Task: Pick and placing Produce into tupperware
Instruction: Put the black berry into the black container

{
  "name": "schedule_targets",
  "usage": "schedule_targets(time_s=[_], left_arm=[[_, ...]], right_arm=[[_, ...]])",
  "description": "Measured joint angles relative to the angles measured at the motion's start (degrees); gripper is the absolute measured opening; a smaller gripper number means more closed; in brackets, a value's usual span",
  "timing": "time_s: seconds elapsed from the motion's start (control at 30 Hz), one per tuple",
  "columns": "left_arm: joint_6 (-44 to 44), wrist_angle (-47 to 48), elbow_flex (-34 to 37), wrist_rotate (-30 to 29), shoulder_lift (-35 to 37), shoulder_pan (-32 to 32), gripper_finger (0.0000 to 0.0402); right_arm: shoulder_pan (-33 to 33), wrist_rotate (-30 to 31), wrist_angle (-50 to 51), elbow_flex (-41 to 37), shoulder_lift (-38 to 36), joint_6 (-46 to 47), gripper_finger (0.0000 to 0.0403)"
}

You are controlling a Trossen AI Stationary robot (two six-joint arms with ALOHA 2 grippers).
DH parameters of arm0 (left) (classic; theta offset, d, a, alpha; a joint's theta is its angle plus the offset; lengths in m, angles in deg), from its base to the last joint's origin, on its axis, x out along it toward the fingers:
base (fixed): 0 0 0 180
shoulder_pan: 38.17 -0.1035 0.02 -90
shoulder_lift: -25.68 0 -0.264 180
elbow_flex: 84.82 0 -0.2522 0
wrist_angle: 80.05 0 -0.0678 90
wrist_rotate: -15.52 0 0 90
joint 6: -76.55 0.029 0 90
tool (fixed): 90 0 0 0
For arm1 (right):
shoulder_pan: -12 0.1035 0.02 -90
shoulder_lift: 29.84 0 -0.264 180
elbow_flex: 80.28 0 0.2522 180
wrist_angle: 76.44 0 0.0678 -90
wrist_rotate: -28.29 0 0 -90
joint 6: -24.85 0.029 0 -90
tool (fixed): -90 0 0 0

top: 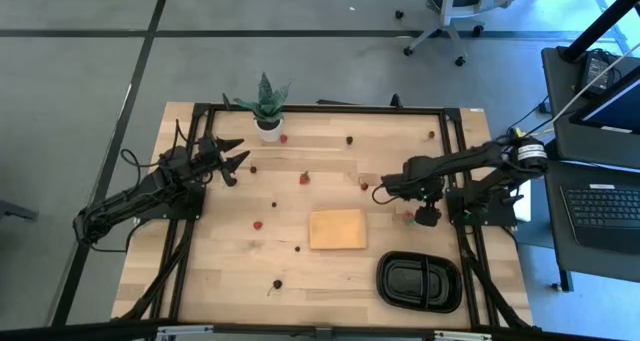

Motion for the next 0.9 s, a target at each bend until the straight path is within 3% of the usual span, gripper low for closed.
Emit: schedule_targets(time_s=[0.5,0.9], left_arm=[[0.0,0.0,0.0,0.0,0.0,0.0,0.0215],[0.0,0.0,0.0,0.0,0.0,0.0,0.0215]], right_arm=[[8.7,-0.4,-3.5,0.0,9.2,-0.8,0.0295],[9.9,-1.4,-4.1,0.1,14.5,0.2,0.0295]])
